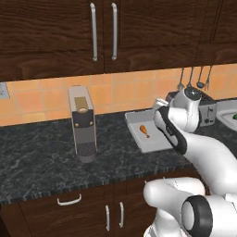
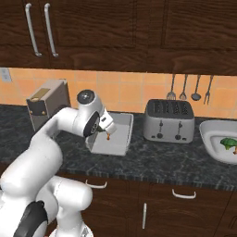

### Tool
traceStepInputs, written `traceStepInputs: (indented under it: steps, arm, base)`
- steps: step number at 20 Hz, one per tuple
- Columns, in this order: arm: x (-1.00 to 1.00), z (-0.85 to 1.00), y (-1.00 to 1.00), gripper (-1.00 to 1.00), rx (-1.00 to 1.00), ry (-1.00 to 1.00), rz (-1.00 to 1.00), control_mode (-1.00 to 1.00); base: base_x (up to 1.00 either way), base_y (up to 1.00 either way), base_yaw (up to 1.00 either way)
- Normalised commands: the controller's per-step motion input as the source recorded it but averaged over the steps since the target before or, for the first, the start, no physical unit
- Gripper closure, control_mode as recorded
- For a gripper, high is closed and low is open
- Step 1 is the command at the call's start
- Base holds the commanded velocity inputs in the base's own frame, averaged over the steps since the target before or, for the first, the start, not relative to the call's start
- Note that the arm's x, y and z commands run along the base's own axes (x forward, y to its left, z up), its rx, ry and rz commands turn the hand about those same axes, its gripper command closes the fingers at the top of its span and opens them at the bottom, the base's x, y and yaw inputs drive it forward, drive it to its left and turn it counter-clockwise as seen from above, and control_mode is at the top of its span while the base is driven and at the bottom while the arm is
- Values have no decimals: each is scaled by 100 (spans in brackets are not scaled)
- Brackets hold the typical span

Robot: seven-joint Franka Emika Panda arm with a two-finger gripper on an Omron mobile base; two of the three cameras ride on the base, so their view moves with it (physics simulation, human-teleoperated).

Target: Place one broccoli and one chicken drumstick in each tupperware on the nearby counter, to pack two identical lunches.

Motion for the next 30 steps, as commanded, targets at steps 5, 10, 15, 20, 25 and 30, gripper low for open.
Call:
traceStepInputs:
  steps: [5, 10, 15, 20, 25, 30]
  arm:
    - [69, -61, 0, 100, 0, 0, 3, -100]
    - [37, -21, 0, 100, 0, 0, 0, -100]
    - [44, -15, 0, 100, 0, 0, 0, -100]
    - [39, -31, 0, 100, 0, -1, 0, -100]
    - [28, -24, -1, -100, 0, -5, 0, -100]
    - [32, -21, -8, -100, 0, -9, 0, -100]
  base:
    - [0, 0, 0]
    - [0, 0, 0]
    - [0, 0, 0]
    - [0, 0, 0]
    - [0, 0, 0]
    - [0, 0, 0]
